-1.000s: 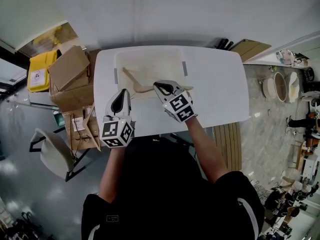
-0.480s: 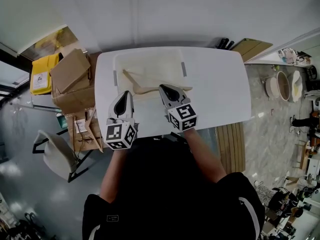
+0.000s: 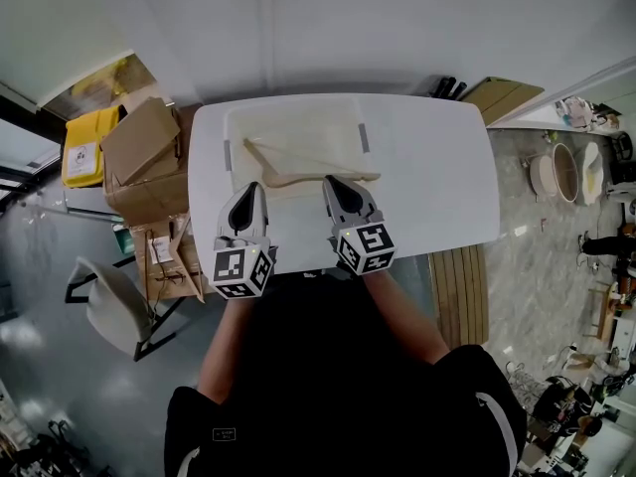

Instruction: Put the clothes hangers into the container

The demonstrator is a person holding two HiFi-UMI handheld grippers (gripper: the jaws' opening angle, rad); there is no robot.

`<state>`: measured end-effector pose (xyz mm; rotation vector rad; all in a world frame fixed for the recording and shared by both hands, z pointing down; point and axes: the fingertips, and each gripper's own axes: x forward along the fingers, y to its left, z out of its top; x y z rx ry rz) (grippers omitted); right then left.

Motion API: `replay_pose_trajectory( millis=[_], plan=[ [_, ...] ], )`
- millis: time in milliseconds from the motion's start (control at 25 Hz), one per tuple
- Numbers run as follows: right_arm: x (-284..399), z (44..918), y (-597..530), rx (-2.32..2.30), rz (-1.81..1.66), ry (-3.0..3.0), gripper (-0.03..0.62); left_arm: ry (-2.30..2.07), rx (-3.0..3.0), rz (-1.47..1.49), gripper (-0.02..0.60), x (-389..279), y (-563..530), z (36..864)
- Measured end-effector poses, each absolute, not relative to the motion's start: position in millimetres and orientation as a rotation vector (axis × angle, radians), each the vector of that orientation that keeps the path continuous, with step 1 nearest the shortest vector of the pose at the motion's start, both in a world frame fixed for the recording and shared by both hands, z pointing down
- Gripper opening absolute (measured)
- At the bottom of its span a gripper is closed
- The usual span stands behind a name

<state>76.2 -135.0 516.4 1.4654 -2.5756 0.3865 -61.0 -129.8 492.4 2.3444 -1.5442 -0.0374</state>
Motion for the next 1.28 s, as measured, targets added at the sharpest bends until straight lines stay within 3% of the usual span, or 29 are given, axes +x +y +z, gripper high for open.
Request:
replay_pose_trajectory(
  millis=[1280],
  plan=[
    [74.7, 512.4, -130.1, 1.412, 0.315, -2.574, 0.014, -1.541, 2.352, -0.025, 0.006, -59.9, -128.0, 491.5]
  ],
)
